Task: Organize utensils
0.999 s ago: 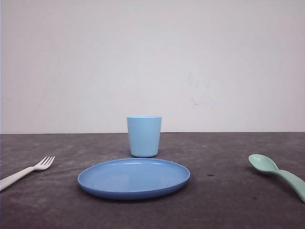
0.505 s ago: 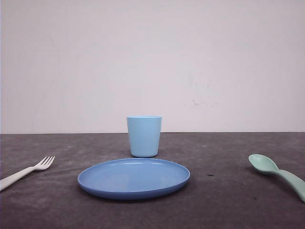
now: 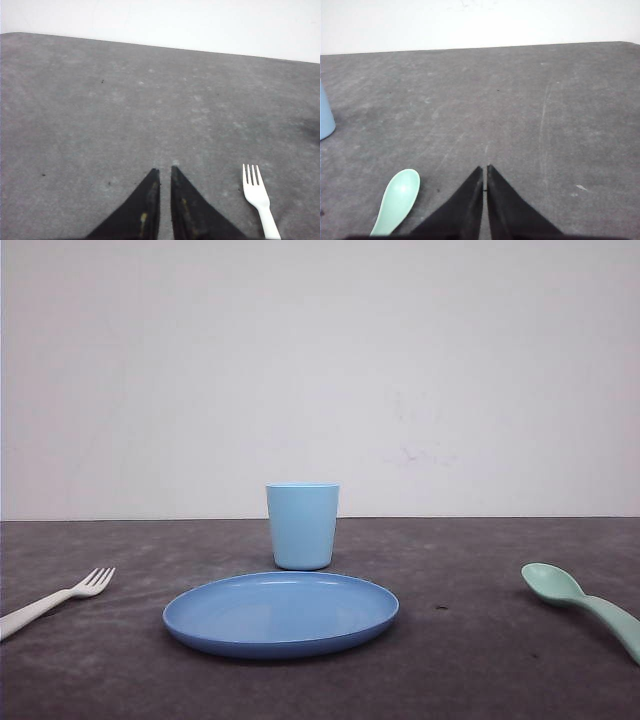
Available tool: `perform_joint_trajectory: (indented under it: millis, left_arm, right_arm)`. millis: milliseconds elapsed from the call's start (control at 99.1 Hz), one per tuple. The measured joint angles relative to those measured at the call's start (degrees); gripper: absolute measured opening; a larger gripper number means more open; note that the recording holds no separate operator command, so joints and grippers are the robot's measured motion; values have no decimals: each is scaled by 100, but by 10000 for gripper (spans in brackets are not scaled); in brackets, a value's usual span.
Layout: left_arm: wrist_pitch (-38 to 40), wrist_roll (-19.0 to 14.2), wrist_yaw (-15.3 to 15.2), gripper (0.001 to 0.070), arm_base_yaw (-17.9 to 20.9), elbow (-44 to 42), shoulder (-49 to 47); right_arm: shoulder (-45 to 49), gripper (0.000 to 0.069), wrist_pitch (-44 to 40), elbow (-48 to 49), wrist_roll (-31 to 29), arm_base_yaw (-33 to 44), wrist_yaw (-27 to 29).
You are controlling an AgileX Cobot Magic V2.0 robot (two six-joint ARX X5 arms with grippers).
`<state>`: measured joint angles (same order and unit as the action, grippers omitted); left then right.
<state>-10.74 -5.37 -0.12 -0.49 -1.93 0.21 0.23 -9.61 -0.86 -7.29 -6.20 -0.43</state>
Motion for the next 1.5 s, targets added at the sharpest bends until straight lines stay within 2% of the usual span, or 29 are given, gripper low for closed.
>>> perform_joint_trajectory:
  millis: [1504]
  left_arm:
    - [0,-7,0,13,0,2,0]
  right_arm:
    - [2,15,-20,0,2,0,160]
